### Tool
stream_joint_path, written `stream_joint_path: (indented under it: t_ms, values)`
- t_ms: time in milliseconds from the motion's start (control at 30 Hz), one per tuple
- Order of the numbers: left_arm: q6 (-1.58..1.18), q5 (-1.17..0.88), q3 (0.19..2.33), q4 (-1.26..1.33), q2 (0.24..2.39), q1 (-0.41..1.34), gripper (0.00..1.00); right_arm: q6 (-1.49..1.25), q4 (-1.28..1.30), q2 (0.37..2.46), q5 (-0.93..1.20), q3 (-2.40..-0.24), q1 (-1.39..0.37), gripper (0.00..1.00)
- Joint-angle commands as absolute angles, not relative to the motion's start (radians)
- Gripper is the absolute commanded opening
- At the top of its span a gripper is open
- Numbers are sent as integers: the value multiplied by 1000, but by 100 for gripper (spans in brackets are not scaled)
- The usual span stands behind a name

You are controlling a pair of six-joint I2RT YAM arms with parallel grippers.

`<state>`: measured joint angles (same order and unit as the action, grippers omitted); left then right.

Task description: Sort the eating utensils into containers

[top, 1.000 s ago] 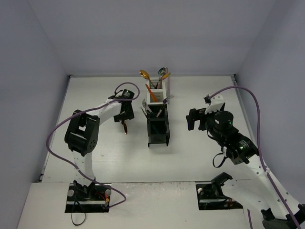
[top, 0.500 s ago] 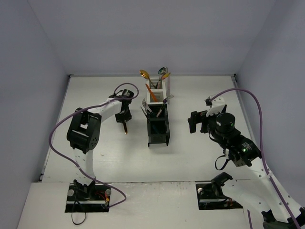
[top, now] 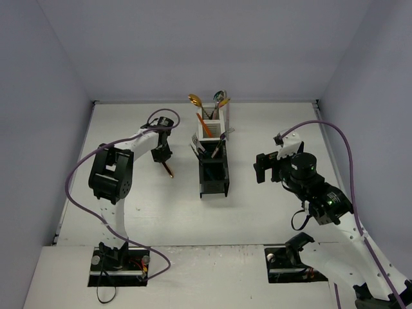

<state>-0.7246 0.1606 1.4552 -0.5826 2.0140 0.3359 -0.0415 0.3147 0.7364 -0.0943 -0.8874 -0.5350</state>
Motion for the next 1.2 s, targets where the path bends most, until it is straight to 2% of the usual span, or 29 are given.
stream_joint_path:
  t_ms: [0, 67, 267, 500, 733, 867, 1000, 1167]
  values:
    - [-710, 161, 1474, -609, 2043, 328, 13, -12, 297, 747, -77, -942, -526, 100]
    - [-696, 161, 1469, -609, 2043, 328, 0, -12, 306, 747, -73, -944, -526, 100]
    - [-644, 190, 1438, -600, 1936, 329, 0, -9, 333, 742, -62, -968, -526, 100]
    - [-578, 254, 1316, -474, 1608, 357, 0, -21, 359, 716, -40, -990, -526, 100]
    - [-418, 354, 1191, -204, 1261, 514, 0, -33, 370, 689, -32, -985, -541, 100]
    - [-335, 356, 1093, 49, 1134, 611, 0, -32, 377, 684, -90, -992, -566, 100]
    - [-242, 338, 1065, 148, 1107, 731, 0, -35, 379, 686, -123, -1002, -582, 100]
    - [-57, 316, 1054, 308, 1186, 885, 0, -37, 384, 706, -118, -1007, -592, 100]
